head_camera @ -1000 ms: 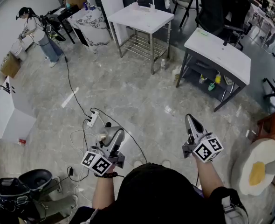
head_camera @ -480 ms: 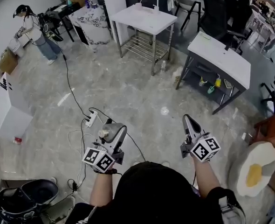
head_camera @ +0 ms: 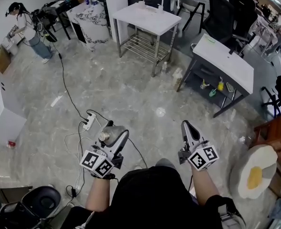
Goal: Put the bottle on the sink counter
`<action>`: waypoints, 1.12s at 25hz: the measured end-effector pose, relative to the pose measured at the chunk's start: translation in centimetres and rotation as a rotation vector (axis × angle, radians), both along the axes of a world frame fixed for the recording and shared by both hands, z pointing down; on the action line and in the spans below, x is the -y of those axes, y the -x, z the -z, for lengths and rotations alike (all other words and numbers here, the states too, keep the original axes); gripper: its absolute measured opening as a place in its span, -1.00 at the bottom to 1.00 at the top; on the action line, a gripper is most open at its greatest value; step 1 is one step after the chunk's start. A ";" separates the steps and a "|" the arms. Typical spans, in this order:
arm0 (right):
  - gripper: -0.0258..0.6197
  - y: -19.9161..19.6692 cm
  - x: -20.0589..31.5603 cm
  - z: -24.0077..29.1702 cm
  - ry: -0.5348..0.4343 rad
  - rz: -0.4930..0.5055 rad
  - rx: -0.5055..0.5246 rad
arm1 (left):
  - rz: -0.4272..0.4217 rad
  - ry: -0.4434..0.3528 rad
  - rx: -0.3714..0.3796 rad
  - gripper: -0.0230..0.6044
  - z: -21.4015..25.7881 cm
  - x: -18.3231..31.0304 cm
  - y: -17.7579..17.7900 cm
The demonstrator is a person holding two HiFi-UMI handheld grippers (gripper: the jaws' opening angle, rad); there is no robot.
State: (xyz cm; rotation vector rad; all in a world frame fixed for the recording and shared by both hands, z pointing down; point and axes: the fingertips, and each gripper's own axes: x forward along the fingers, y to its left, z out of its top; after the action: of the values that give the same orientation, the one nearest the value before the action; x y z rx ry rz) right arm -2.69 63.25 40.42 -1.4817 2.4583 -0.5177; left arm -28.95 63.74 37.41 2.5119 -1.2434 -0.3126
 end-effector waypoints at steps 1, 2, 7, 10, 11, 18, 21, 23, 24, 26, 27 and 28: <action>-0.83 0.4 0.2 0.1 0.001 -0.002 0.000 | 0.000 0.002 -0.008 0.20 0.0 0.4 0.4; -0.82 0.6 0.7 0.2 0.000 -0.002 -0.003 | 0.000 0.000 -0.013 0.20 0.1 0.8 0.7; -0.83 0.4 4.4 0.1 -0.024 0.020 0.003 | 0.003 -0.006 -0.036 0.20 0.0 3.9 0.6; -0.83 0.3 7.4 0.3 -0.053 0.034 0.017 | -0.011 -0.011 -0.086 0.20 0.7 6.5 0.2; -0.83 0.3 8.5 0.3 -0.058 0.044 0.019 | -0.010 -0.013 -0.095 0.20 0.9 7.3 0.1; -0.83 -1.5 17.9 0.6 -0.081 0.142 0.006 | 0.042 -0.043 -0.097 0.20 2.1 14.9 -1.8; -0.83 -3.6 21.6 0.9 -0.089 0.156 0.003 | 0.072 -0.041 -0.118 0.20 2.1 18.4 -3.5; -0.83 -4.9 23.7 1.0 -0.085 0.160 0.012 | 0.077 -0.042 -0.113 0.20 2.1 20.5 -4.9; -0.83 -5.4 24.6 1.2 -0.084 0.163 0.020 | 0.075 -0.044 -0.102 0.20 2.2 21.4 -5.5; -0.83 -6.2 26.0 1.6 -0.090 0.176 0.032 | 0.068 -0.051 -0.078 0.20 2.4 23.1 -7.0; -0.83 -6.6 26.7 1.8 -0.094 0.182 0.032 | 0.062 -0.050 -0.070 0.20 2.5 24.0 -7.7; -0.83 -7.0 27.3 1.8 -0.097 0.185 0.031 | 0.054 -0.044 -0.066 0.20 2.4 24.8 -8.4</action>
State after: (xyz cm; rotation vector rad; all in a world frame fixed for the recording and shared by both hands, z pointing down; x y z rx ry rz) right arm 4.31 35.91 38.59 -1.2081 2.5714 -0.4443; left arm -20.53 38.92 34.98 2.4868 -1.2935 -0.4369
